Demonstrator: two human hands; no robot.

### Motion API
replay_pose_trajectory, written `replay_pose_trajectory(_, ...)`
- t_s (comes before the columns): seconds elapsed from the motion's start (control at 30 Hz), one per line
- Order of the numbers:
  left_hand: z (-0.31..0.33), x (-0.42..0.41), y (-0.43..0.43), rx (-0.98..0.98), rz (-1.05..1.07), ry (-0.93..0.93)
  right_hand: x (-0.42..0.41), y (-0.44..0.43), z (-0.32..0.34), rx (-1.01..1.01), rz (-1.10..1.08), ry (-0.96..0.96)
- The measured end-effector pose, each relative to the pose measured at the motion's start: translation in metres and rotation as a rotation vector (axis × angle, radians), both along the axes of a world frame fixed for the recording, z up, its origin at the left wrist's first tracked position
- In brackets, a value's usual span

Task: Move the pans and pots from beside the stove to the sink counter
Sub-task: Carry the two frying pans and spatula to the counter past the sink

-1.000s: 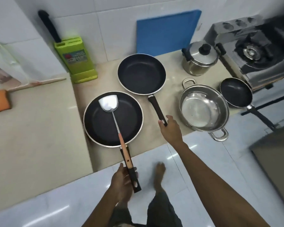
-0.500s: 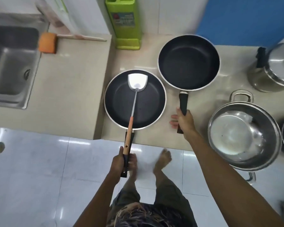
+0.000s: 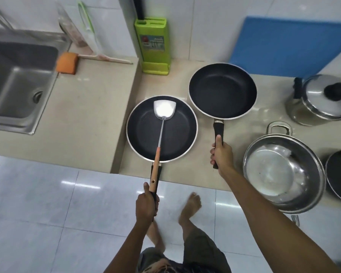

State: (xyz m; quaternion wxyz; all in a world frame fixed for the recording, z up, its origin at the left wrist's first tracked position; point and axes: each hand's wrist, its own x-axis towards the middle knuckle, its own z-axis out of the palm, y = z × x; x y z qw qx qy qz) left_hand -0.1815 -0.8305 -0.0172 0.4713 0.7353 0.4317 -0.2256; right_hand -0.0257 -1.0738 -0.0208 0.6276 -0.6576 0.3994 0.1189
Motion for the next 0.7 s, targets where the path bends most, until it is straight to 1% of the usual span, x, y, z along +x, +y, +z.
replay_pose_trajectory(0.07,0.007,-0.003,-0.002,0.069,-0.124,-0.035,-0.005,0.0,0.01,-0.049,0.001,-0.003)
replay_pose_trajectory(0.13,0.018,-0.006,0.003,0.213,-0.337,-0.089,-0.015,0.003,0.023,-0.073,-0.004,-0.017)
replay_pose_trajectory(0.17,0.022,-0.008,0.006,0.26,-0.4,-0.098,-0.021,0.004,0.027,-0.083,-0.001,-0.019)
replay_pose_trajectory(0.27,0.035,-0.019,0.026,0.302,-0.5,-0.142,-0.04,0.009,0.048,-0.109,0.001,-0.063)
replay_pose_trajectory(0.37,0.047,-0.034,0.042,0.262,-0.469,-0.172,-0.056,0.015,0.074,-0.135,-0.014,-0.127)
replay_pose_trajectory(0.47,0.06,-0.05,0.058,0.261,-0.458,-0.249,-0.072,0.029,0.105,-0.177,-0.011,-0.194)
replay_pose_trajectory(0.5,0.065,-0.052,0.064,0.227,-0.434,-0.277,-0.076,0.034,0.115,-0.193,-0.008,-0.217)
replay_pose_trajectory(0.57,0.078,-0.056,0.082,0.149,-0.372,-0.324,-0.086,0.052,0.138,-0.225,0.009,-0.268)
replay_pose_trajectory(0.7,0.108,-0.06,0.119,0.08,-0.181,-0.384,-0.103,0.1,0.172,-0.291,0.08,-0.333)
